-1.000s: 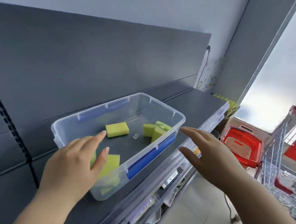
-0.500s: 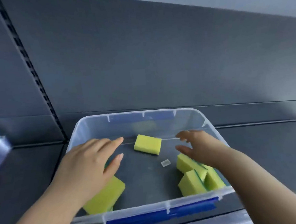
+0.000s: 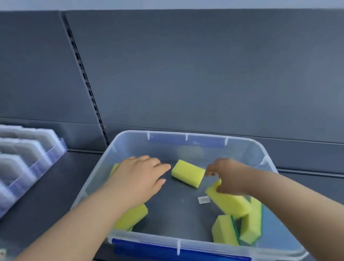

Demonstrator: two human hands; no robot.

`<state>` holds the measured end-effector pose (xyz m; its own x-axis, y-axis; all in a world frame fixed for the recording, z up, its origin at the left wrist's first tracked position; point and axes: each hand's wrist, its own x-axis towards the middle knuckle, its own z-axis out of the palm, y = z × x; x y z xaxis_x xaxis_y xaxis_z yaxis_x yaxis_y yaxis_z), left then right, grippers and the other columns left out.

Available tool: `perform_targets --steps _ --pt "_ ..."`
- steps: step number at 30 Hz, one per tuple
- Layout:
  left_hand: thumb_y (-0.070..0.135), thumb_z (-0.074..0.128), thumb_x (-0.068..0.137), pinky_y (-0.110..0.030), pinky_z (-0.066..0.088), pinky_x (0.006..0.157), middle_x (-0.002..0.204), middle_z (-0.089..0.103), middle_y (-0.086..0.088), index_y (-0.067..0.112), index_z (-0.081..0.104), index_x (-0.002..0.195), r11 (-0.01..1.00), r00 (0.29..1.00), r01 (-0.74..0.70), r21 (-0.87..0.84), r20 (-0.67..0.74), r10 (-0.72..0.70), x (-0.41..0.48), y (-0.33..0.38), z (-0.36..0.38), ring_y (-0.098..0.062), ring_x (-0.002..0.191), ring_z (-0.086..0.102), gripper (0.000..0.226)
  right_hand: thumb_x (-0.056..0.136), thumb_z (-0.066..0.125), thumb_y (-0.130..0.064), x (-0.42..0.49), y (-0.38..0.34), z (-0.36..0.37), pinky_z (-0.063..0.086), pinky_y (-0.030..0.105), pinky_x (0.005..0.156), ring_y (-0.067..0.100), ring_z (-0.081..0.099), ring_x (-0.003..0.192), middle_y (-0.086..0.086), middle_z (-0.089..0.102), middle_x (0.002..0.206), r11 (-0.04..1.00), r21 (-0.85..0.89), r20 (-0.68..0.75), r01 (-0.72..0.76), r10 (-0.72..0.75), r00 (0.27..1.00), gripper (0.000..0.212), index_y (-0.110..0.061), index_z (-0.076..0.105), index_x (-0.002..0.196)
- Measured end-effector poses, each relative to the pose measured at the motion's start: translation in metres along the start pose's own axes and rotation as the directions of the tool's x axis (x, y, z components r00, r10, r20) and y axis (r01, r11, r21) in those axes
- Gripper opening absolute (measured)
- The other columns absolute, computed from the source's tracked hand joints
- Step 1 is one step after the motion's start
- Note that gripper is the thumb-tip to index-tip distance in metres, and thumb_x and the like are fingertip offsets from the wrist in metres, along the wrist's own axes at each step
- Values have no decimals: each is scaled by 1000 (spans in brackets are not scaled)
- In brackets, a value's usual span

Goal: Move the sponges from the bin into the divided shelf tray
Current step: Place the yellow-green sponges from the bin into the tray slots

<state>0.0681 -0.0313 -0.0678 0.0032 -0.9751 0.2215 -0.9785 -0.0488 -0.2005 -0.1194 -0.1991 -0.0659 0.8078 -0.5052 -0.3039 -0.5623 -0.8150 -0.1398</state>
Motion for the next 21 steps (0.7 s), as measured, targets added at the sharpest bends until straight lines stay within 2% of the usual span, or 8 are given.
perform_targets --steps 3,8,10,15,17,19,21 --pt "35 41 95 -36 44 85 117 56 6 29 46 131 995 981 -83 48 179 73 42 9 10 -20 108 51 37 82 60 -11 -23 2 -11 42 26 91 18 51 111 -3 46 121 987 161 -218 20 15 976 46 -26 52 124" --pt "18 44 92 -36 40 90 130 44 4 32 35 139 971 888 -236 25 412 205 105 25 53 -21 120 42 49 88 53 -7 -61 2 -7 41 23 88 17 45 114 -5 42 128 978 205 -388 34 49 920 48 -27 46 131" --pt "13 46 90 -35 38 91 136 37 4 32 29 141 951 848 -308 25 460 263 119 30 70 -20 121 40 58 89 52 -7 -70 2 -6 38 20 85 16 43 113 -5 42 126 978 206 -441 36 60 895 48 -28 46 131" --pt "14 46 93 -39 42 91 139 37 -1 30 23 146 925 813 -379 -11 473 339 139 37 83 -24 122 40 60 90 52 -10 -81 1 1 32 13 85 16 43 112 -6 39 126 977 214 -476 -1 105 873 49 -29 40 134" --pt "23 49 93 -40 39 96 143 33 -3 32 20 147 919 785 -394 -17 513 347 141 38 84 -25 127 35 62 91 51 -12 -83 0 5 30 12 86 15 43 113 -6 37 127 975 219 -477 -31 135 868 52 -30 35 137" --pt "36 59 88 -40 38 98 144 30 -5 35 16 147 900 739 -435 18 578 346 142 38 85 -26 130 31 73 92 52 -14 -83 -2 8 32 14 89 15 42 114 -6 35 126 974 215 -475 -66 164 865 55 -31 31 140" --pt "39 62 86 -40 38 97 141 33 -9 36 12 148 893 722 -448 44 607 332 141 39 85 -28 128 33 80 91 52 -15 -81 -5 10 33 16 91 15 42 114 -6 34 125 974 207 -468 -89 179 865 57 -31 29 141"
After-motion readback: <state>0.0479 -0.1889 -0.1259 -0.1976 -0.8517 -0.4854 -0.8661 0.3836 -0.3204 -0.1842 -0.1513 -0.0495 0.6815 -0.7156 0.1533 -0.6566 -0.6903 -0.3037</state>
